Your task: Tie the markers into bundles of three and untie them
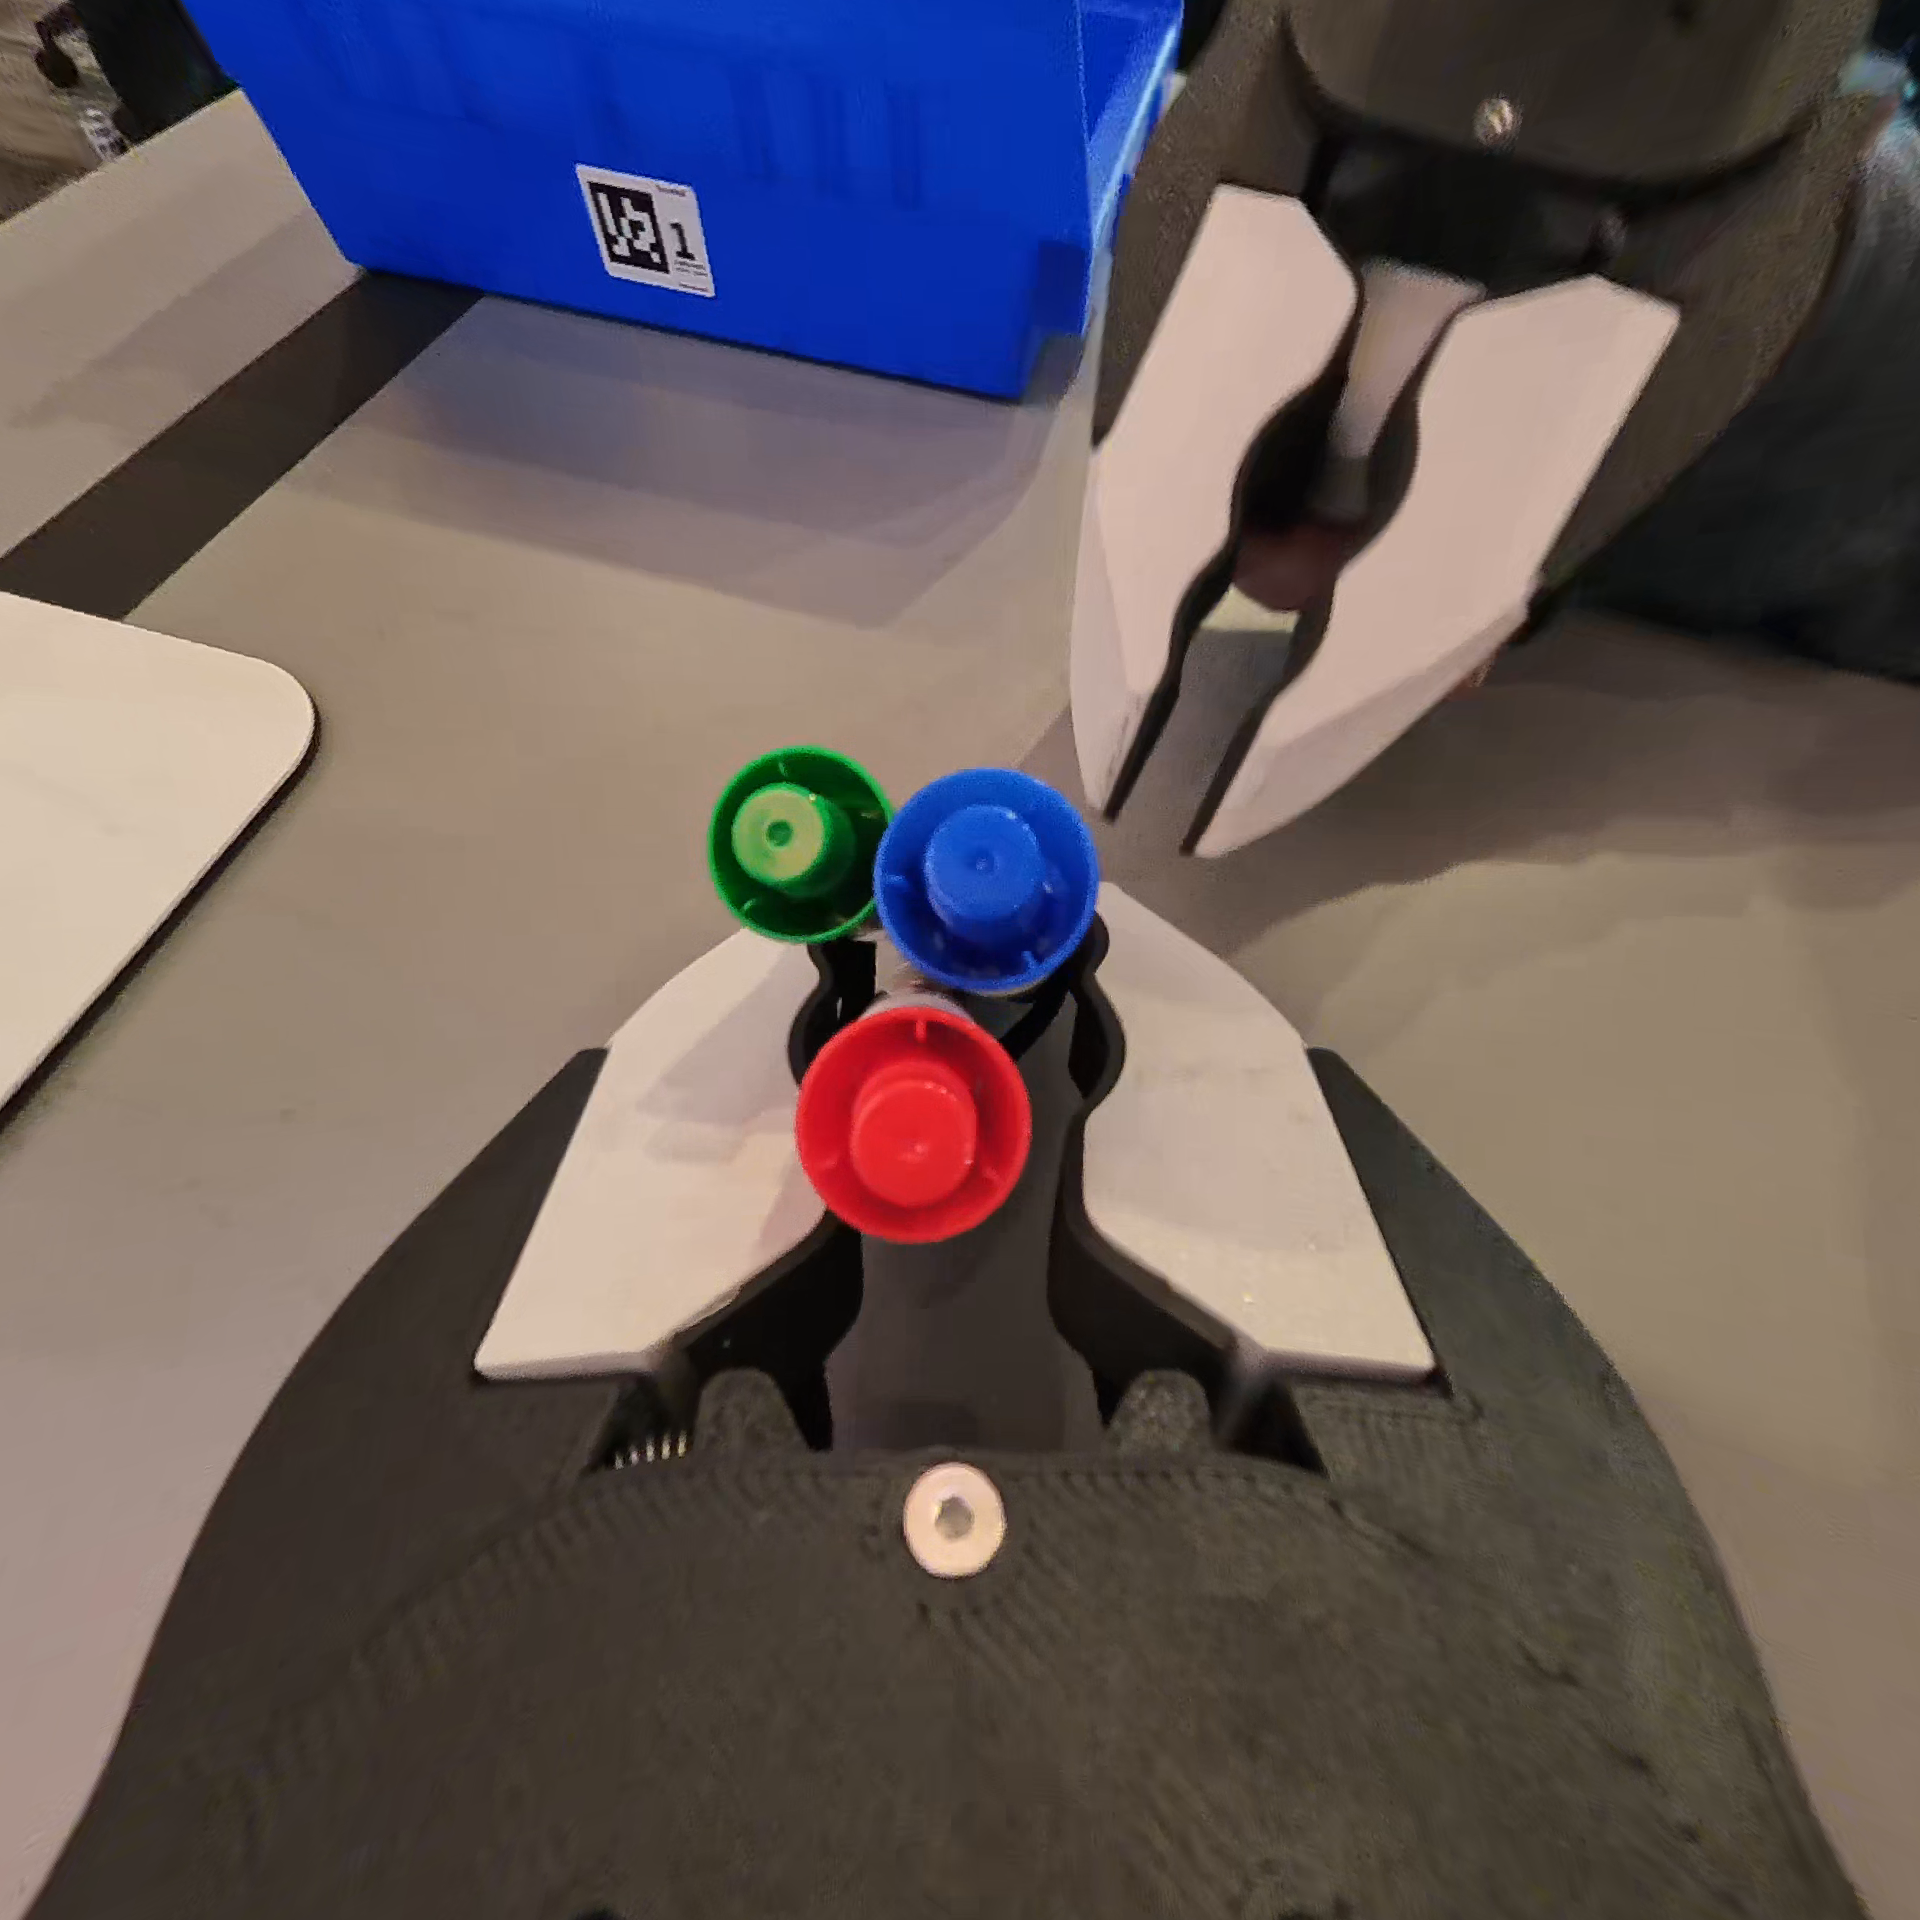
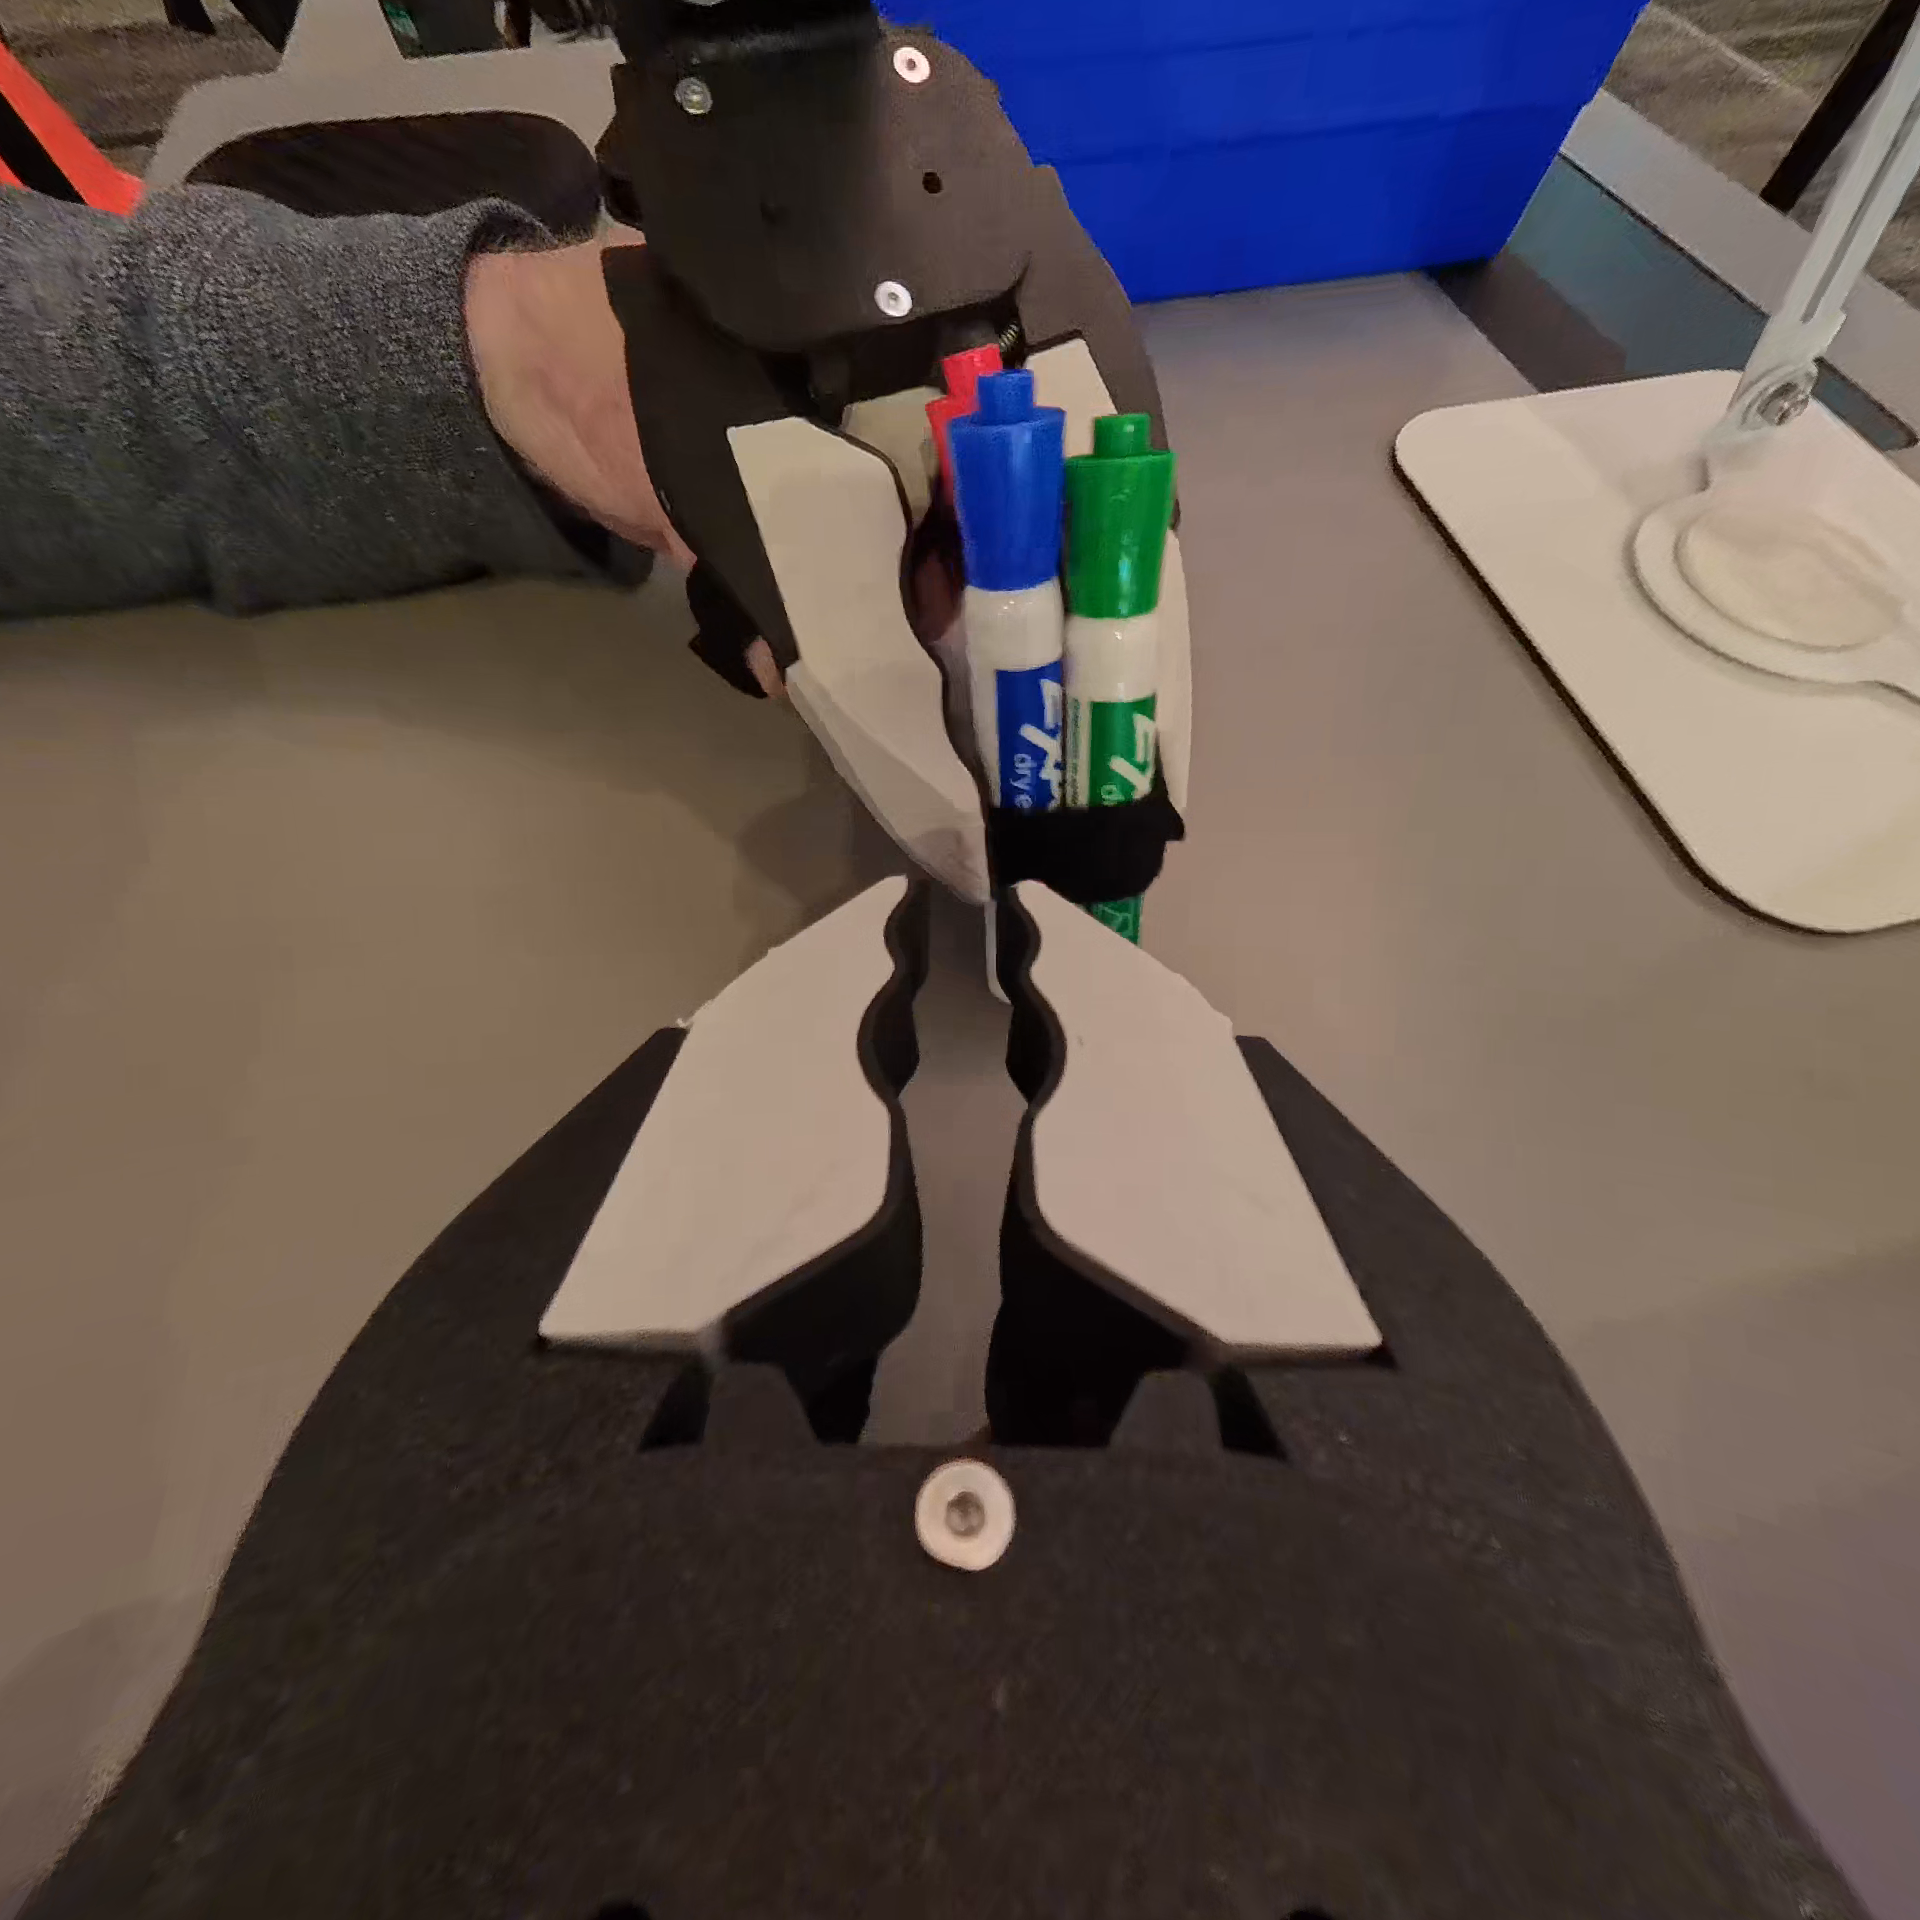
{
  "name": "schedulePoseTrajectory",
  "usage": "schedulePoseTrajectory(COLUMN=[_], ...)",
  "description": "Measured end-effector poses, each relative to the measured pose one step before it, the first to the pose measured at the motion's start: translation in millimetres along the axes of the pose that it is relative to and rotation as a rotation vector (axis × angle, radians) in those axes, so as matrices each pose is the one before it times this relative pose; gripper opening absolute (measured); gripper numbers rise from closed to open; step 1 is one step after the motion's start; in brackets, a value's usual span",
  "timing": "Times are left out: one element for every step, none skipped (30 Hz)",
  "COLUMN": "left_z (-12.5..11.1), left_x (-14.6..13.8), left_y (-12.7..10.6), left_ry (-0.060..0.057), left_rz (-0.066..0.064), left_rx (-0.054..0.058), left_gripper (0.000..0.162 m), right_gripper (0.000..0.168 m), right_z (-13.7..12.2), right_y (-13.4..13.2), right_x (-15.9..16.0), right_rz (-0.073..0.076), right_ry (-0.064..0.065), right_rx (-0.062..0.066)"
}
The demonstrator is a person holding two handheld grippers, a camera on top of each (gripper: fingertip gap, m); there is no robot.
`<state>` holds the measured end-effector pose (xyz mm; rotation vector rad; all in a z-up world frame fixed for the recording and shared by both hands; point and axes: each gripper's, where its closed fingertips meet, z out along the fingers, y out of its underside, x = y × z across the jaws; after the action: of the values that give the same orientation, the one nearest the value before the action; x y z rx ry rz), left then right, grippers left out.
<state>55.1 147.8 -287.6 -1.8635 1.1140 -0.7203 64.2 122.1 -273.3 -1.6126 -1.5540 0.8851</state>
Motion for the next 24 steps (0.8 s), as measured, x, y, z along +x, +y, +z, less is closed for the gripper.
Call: schedulePoseTrajectory(left_z=[0.29, 0.08, -0.10, -0.52, -0.80, -1.09, -0.58, -0.07, 0.08, -0.26, -0.39, -0.54, -0.58, -0.21, 0.17, 0.12, -0.12, -0.47, -0.41, -0.56, -0.33, 0.17, -0.19, -0.31], left_x=[0.40, -0.74, -2.19, -1.34, -0.21, -0.90, -0.04, 1.78, 0.91, 1.06, 1.58, 0.10, -0.07, 1.23, 0.96, 0.07, 1.01, -0.17, -0.87, 0.11, 1.16, -0.03, 0.16, 1.08], left_y=[-0.30, -0.25, 0.02, 0.08, -0.55, -1.34, -0.33, 0.47, -0.09, -0.39, -1.09, -0.53, -0.56, -0.07, 1.03, 0.32, -0.83, 0.01, -0.14, -0.32, 1.22, 0.54, -0.27, -0.31], left_ry=[0.0070, -0.0002, -0.0085, -0.0023, 0.0055, 0.0000, 0.0036, 0.0152, 0.0088, 0.0116, 0.0163, 0.0101, 0.0083, 0.0115, 0.0096, 0.0051, 0.0101, 0.0029, -0.0029, 0.0024, 0.0095, -0.0005, 0.0003, 0.0080], left_rz=[-0.0149, -0.0138, -0.0171, -0.0095, -0.0072, -0.0089, -0.0044, 0.0012, -0.0032, -0.0030, -0.0095, -0.0148, -0.0093, -0.0013, -0.0040, -0.0103, -0.0083, -0.0061, -0.0060, -0.0010, 0.0022, -0.0002, 0.0016, 0.0017], left_rx=[0.0014, 0.0019, 0.0016, 0.0015, 0.0066, 0.0115, 0.0045, -0.0025, 0.0009, 0.0033, 0.0090, 0.0063, 0.0061, 0.0010, -0.0060, -0.0014, 0.0069, 0.0020, 0.0022, 0.0030, -0.0061, -0.0041, 0.0021, 0.0029], left_gripper=[0.040, 0.040, 0.040, 0.039, 0.039, 0.039, 0.039, 0.039, 0.039, 0.039, 0.039, 0.039, 0.039, 0.039, 0.039, 0.040, 0.039, 0.039, 0.039, 0.039, 0.040, 0.040, 0.041, 0.041], right_gripper=[0.012, 0.011, 0.011, 0.013, 0.014, 0.014, 0.015, 0.017, 0.018, 0.016, 0.014, 0.014, 0.013, 0.011, 0.011, 0.012, 0.012, 0.011, 0.009, 0.008, 0.007, 0.006, 0.006, 0.006], right_z=[4.51, 4.08, 3.06, 1.37, 0.34, 0.43, 0.97, 0.94, 0.00, -0.78, -0.17, 0.44, 0.65, 0.75, 0.30, -0.24, 0.03, 0.54, 0.49, 0.30, -0.03, -0.07, -0.14, -0.37], right_y=[0.51, 1.17, 0.39, -1.06, -1.63, -1.05, 1.66, 3.29, 0.53, -2.29, -0.48, 1.54, 1.45, 0.47, -0.49, -2.01, -1.38, -0.07, -0.05, -0.07, 0.43, 0.22, -0.40, -0.60], right_x=[1.11, 1.13, 0.20, 0.92, 0.86, 0.58, 0.26, 0.21, -1.06, -2.18, -0.60, 1.48, 2.47, 0.59, -1.64, -1.24, -0.40, 0.12, 0.29, -0.61, -1.33, -0.52, -0.54, -0.76], right_rz=[-0.0229, -0.0311, -0.0245, -0.0114, -0.0035, -0.0004, -0.0052, -0.0057, 0.0010, -0.0009, -0.0125, -0.0182, -0.0142, -0.0101, -0.0006, 0.0027, -0.0041, -0.0037, -0.0027, -0.0062, -0.0011, 0.0097, 0.0079, 0.0029], right_ry=[0.0260, 0.0248, 0.0151, 0.0154, 0.0112, 0.0072, 0.0035, -0.0001, -0.0095, -0.0137, 0.0013, 0.0158, 0.0209, 0.0062, -0.0095, -0.0043, 0.0038, 0.0064, 0.0077, 0.0010, -0.0113, -0.0118, -0.0098, -0.0100], right_rx=[-0.0110, -0.0131, -0.0064, 0.0033, 0.0094, 0.0097, -0.0038, -0.0109, 0.0094, 0.0210, 0.0022, -0.0126, -0.0055, 0.0059, 0.0089, 0.0121, 0.0069, -0.0012, 0.0016, 0.0021, -0.0019, 0.0012, 0.0097, 0.0092])
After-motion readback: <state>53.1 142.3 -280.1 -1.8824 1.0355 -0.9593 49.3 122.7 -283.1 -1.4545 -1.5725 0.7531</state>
